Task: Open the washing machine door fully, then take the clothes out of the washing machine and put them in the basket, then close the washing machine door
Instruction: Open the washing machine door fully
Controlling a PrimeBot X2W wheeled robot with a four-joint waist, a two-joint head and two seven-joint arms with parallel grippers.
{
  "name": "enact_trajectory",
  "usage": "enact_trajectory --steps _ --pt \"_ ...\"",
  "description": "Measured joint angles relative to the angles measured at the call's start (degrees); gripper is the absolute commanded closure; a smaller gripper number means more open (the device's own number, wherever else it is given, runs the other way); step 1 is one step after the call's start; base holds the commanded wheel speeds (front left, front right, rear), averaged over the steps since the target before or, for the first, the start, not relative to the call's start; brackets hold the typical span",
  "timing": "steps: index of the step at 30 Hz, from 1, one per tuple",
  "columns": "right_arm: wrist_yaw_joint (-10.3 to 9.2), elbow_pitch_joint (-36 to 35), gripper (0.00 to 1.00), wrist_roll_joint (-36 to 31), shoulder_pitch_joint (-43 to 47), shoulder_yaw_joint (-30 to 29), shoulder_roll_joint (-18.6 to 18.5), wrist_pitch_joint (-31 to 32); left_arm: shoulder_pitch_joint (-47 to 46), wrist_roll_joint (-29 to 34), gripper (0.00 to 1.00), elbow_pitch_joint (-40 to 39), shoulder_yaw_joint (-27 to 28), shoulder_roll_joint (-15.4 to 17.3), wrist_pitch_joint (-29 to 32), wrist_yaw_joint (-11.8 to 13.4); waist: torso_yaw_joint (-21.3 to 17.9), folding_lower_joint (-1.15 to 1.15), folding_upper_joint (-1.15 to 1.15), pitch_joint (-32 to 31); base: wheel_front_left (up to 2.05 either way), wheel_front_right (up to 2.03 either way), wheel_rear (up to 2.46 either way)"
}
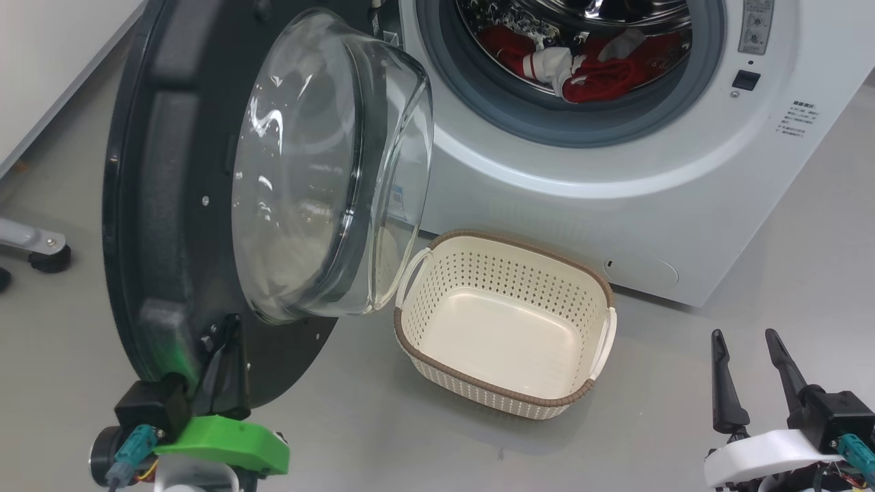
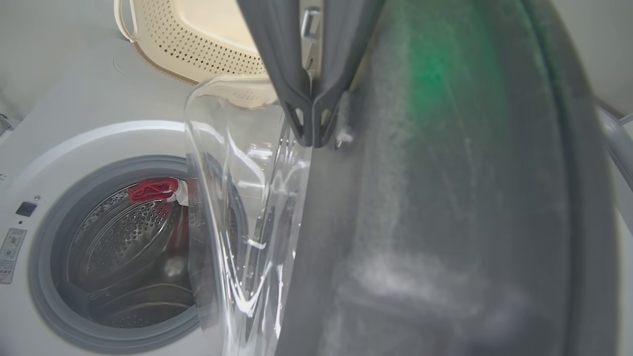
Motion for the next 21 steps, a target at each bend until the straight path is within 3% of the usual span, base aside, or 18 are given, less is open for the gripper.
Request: enact_trajectory --steps 21 --pt "0.57 0.0 0.00 -0.5 -0.4 -0.3 0.1 0.0 -6.8 -0.5 1.00 8.4 9.8 0.4 -1.0 0.2 -0.7 0.00 0.00 0.6 0.00 0.00 0.00"
